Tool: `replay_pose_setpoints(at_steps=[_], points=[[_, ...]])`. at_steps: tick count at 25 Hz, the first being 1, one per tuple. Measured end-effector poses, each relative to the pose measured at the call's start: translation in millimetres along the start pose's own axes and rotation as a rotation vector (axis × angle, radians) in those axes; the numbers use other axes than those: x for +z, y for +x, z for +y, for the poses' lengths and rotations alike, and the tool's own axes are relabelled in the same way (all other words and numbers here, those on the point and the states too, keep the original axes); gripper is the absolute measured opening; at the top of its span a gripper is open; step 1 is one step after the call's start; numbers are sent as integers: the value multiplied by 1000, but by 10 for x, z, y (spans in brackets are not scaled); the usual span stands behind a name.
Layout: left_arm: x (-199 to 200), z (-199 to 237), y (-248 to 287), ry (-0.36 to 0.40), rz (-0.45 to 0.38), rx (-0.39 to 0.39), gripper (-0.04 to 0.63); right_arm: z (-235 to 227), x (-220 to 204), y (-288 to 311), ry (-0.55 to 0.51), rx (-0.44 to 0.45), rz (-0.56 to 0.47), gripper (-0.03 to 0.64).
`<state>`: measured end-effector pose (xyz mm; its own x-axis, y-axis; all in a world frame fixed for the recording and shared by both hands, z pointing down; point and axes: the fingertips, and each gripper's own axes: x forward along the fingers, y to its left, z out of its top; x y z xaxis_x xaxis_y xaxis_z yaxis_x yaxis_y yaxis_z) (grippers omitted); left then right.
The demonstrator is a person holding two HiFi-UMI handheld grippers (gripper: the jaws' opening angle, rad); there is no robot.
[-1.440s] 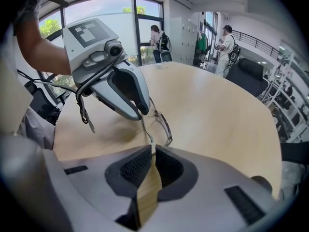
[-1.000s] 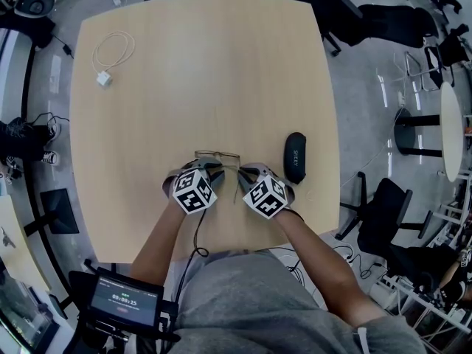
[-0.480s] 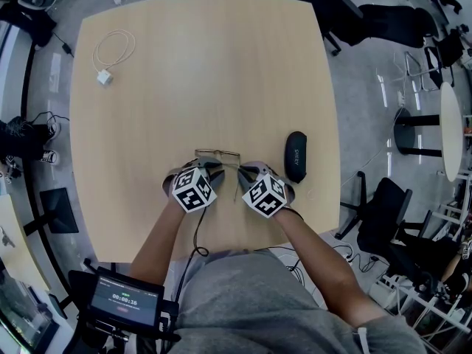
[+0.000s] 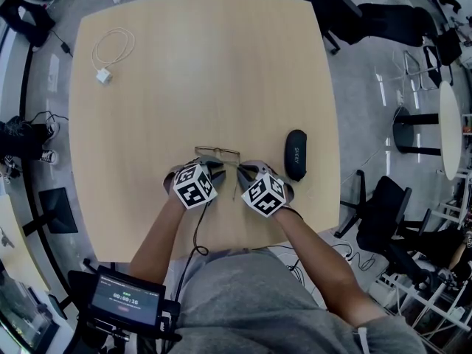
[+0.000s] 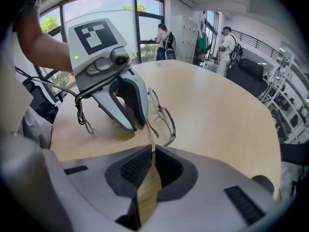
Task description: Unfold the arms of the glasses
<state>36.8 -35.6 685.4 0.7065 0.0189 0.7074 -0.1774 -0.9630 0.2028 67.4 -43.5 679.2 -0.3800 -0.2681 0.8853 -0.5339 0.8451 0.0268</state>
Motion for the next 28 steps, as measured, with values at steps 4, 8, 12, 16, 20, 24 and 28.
replay_pose_setpoints(at_steps=[4, 8, 12, 16, 20, 24, 28], points=[[-32, -52, 0, -1, 5, -11, 49, 29, -1, 14, -2, 0, 2, 26], [-28, -97, 7, -3, 7, -18, 49, -12, -19, 6, 7, 2, -2, 26], [-48, -144, -10, -6, 13, -30, 50, -50, -32, -10, 22, 8, -7, 26], [-112, -184, -28, -11, 16, -34, 49, -64, -48, 3, 30, 8, -11, 26], [-71, -127, -79, 37, 3, 39, 49, -67, -61, 13, 26, 6, -12, 26], [125, 97, -145, 66, -50, 140, 49, -60, -43, 23, 25, 2, -13, 26], [138, 168, -61, 129, 25, 119, 51, -38, 2, 23, 24, 1, -9, 26]])
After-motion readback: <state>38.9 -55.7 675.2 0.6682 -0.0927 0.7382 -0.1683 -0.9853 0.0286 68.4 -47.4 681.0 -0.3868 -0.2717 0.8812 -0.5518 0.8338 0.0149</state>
